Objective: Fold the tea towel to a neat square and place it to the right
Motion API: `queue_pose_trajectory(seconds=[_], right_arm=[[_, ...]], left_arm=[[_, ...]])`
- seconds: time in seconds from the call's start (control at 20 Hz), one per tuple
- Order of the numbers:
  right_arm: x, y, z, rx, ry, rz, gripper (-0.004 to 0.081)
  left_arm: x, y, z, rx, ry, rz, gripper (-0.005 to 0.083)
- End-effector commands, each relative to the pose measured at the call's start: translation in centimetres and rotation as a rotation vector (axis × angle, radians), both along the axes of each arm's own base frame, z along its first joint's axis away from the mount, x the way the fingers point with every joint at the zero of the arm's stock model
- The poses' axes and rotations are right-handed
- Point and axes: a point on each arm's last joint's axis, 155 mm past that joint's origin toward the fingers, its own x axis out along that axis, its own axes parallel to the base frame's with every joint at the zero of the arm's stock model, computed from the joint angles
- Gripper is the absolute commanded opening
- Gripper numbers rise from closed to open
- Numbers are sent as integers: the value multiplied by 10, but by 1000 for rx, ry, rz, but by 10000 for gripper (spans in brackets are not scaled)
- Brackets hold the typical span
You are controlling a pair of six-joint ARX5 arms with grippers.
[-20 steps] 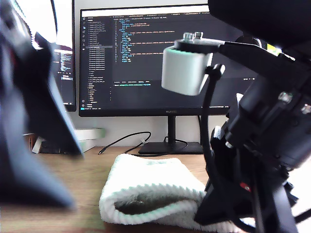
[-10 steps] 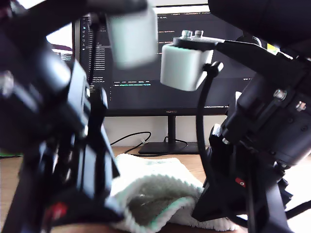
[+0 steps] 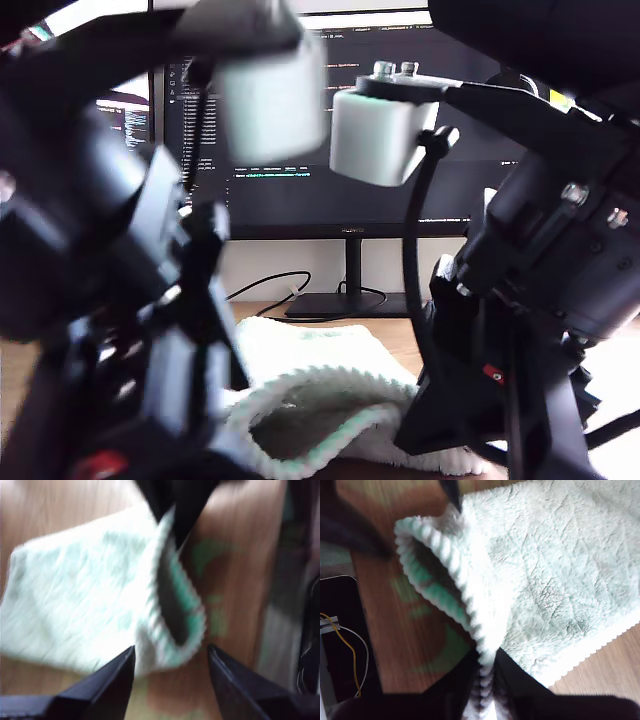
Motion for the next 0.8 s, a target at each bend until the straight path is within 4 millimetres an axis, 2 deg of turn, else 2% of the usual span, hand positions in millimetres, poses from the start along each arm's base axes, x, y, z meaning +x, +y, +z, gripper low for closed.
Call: queue_pose_trajectory(seconds=[0.0,0.35,0.6,0.75], right_arm=[[1,-3,-4,-5,6,-12,-13],[3,-4,-4,-6,7,-19,-13],[2,-5,-5,-10,12,-21,-13],[2,-5,-5,-11,12,-21,-13]], left_arm=[[-6,1,-10,2,29,-15,407],[0,-4,-29,23,26,1,389],[19,-2,-24,4,-25,53,388],[29,2,-24,-5,-12,84,298]])
